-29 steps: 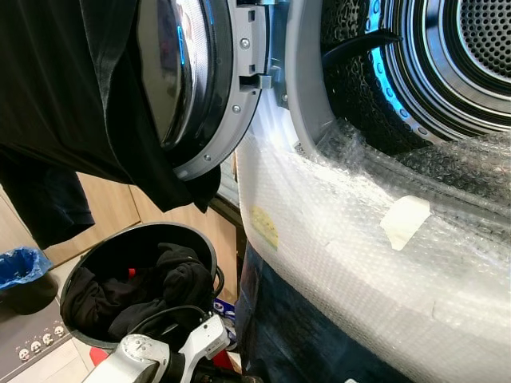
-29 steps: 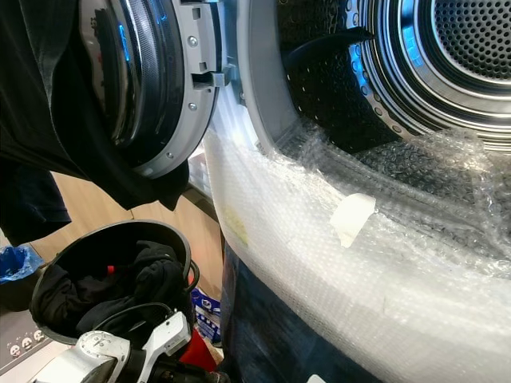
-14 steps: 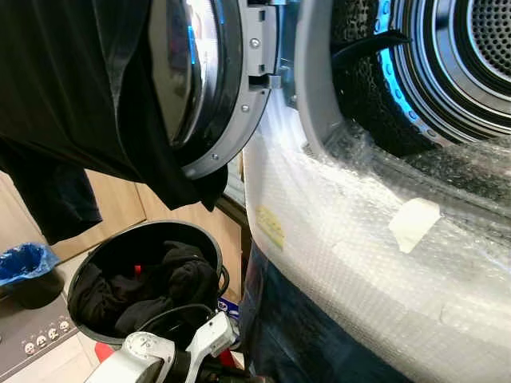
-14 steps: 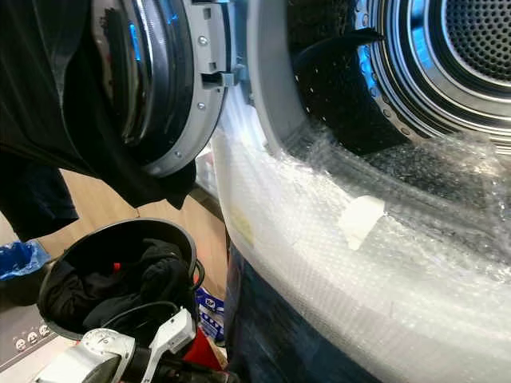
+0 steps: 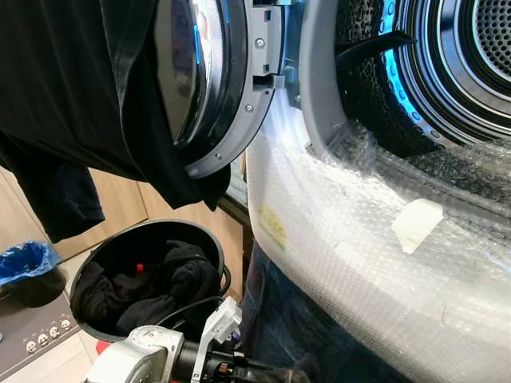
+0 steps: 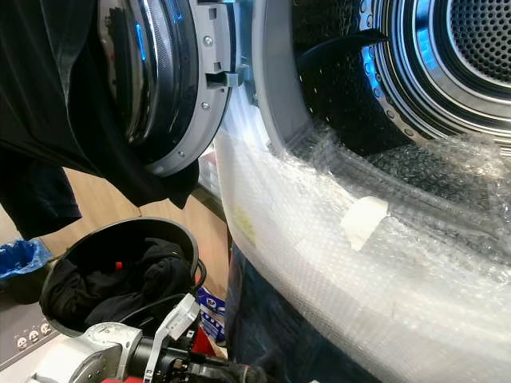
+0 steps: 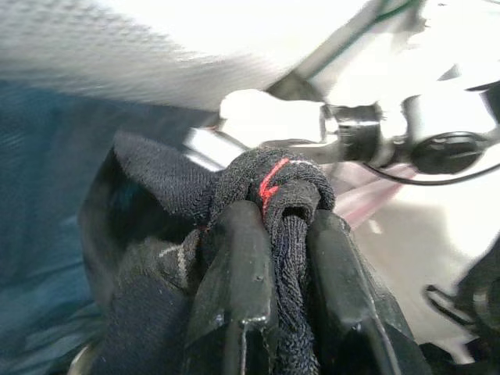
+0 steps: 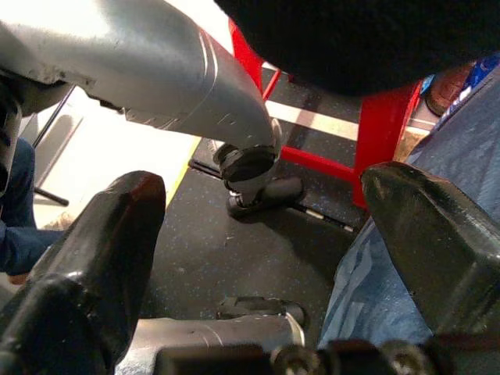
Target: Clothes washing
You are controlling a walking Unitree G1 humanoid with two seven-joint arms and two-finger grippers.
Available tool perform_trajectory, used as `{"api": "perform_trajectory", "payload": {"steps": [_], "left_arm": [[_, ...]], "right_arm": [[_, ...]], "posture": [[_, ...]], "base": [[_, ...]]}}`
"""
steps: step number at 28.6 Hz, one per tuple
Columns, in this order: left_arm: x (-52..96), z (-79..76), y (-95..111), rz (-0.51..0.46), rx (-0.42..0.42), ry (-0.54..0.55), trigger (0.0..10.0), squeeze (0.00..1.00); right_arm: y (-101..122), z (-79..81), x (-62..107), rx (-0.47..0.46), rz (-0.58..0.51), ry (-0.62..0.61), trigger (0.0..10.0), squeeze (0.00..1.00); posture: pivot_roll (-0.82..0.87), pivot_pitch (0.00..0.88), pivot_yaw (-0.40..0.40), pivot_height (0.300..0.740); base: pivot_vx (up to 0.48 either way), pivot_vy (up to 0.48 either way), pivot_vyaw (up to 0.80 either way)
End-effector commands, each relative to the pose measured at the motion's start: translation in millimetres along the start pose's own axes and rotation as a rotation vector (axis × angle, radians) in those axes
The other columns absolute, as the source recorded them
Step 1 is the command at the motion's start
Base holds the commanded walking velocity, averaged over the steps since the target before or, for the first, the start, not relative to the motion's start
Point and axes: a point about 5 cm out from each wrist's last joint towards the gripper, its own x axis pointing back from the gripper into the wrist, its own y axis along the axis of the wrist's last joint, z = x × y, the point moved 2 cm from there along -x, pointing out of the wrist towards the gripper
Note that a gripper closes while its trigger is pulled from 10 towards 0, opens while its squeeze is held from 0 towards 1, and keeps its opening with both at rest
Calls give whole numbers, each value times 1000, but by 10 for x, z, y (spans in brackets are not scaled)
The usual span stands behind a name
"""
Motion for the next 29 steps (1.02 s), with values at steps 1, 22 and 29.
{"api": "perform_trajectory", "payload": {"steps": [1, 22, 29], "left_arm": [[-14, -62, -14, 21, 10, -42, 0, 0], [12, 9, -154, 39, 61, 24, 0, 0], [25, 39, -128, 30, 51, 49, 0, 0]], "right_arm": [[56, -57, 34, 1, -17, -33, 10000, 1000], [442, -117, 30, -18, -202, -25, 10000, 0], [507, -85, 50, -31, -242, 28, 0, 0]], "posture": [[222, 6, -21, 740], [240, 10, -26, 740], [247, 7, -29, 740]], "base": [[0, 0, 0], [0, 0, 0], [0, 0, 0]]}}
